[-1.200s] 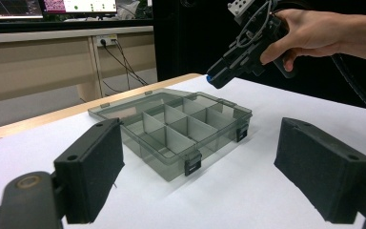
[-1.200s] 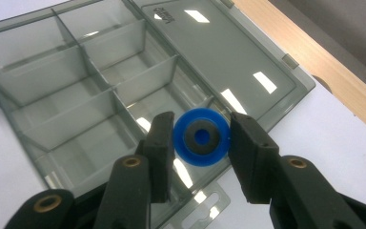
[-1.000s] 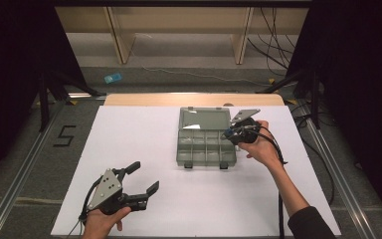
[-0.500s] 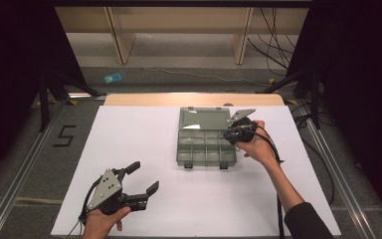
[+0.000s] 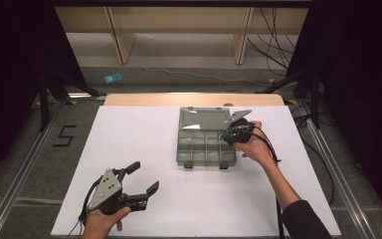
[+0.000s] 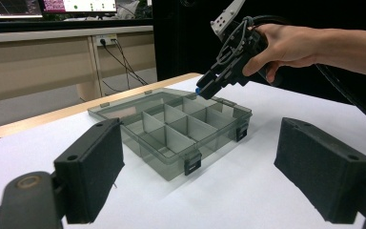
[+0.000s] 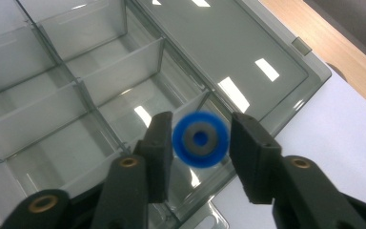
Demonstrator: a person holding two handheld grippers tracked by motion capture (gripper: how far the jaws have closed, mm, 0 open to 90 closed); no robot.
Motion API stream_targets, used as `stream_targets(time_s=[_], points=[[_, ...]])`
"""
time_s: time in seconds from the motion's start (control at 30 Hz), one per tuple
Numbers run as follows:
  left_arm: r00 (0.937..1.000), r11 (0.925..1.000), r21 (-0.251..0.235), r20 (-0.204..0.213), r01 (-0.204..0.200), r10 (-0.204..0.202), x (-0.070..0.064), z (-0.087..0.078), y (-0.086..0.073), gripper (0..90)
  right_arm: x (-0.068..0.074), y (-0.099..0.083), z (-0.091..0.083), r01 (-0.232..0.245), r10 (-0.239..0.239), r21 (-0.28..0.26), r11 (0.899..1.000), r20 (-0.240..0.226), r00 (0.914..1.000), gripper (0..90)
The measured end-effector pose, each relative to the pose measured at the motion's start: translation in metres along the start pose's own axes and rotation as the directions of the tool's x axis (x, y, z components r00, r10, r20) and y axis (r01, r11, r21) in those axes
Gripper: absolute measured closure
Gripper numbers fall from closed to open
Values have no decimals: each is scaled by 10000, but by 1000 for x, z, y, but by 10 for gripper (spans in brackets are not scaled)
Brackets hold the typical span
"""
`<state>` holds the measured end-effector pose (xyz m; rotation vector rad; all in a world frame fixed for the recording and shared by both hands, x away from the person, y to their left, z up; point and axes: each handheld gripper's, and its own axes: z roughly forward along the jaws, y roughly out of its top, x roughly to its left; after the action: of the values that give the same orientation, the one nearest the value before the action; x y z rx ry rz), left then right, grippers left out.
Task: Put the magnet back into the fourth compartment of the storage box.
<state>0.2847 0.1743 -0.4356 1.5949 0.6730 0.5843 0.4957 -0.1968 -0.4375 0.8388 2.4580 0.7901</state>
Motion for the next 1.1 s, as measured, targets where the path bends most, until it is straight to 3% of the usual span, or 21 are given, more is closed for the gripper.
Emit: stream_targets(time_s=[0.1,0.23,0.27,0.3,0.37,0.53,0.63,0.67,0.73,0.8,0.97,1.1], points=[[10000,10000,-5,-4,32,-32,0,0,0,161,0,1,1,-19,18,155,9999,42,10000,524],[10000,10000,-21,2,38,-38,0,0,0,161,0,0,0,-85,86,-34,10000,199,9998,462],[10000,10000,-20,2,39,-39,0,0,0,161,-2,1,-3,-139,139,78,9999,15,9999,446],[10000,10000,-17,-3,53,-53,-1,-1,0,161,-1,1,-4,-259,264,-265,9993,203,9994,422],[10000,10000,-29,2,63,-63,-1,-1,0,161,-1,2,-7,-412,414,-257,9988,55,9991,396],[10000,10000,-31,-3,14,-14,0,-1,1,161,5,4,-11,-480,483,-459,9978,41,9988,344],[10000,10000,-46,1,2,-2,0,-1,1,161,10,6,-17,-526,522,-231,9983,-166,9985,300],[10000,10000,-78,29,55,-55,-1,-1,1,161,13,7,-19,-558,556,-471,9973,-50,9984,292],[10000,10000,-84,43,42,-41,-1,-1,1,161,14,8,-23,-580,568,-435,9974,-297,9979,293],[10000,10000,-72,50,40,-40,-1,-1,1,161,20,9,-28,-856,801,-875,9925,-651,9947,292],[10000,10000,-67,51,41,-41,-1,-1,1,161,25,12,-40,-871,752,-1107,9900,-1077,9913,292],[10000,10000,-74,45,32,-32,-1,-1,1,161,28,12,-46,-944,787,-1387,9858,-1145,9903,284]])
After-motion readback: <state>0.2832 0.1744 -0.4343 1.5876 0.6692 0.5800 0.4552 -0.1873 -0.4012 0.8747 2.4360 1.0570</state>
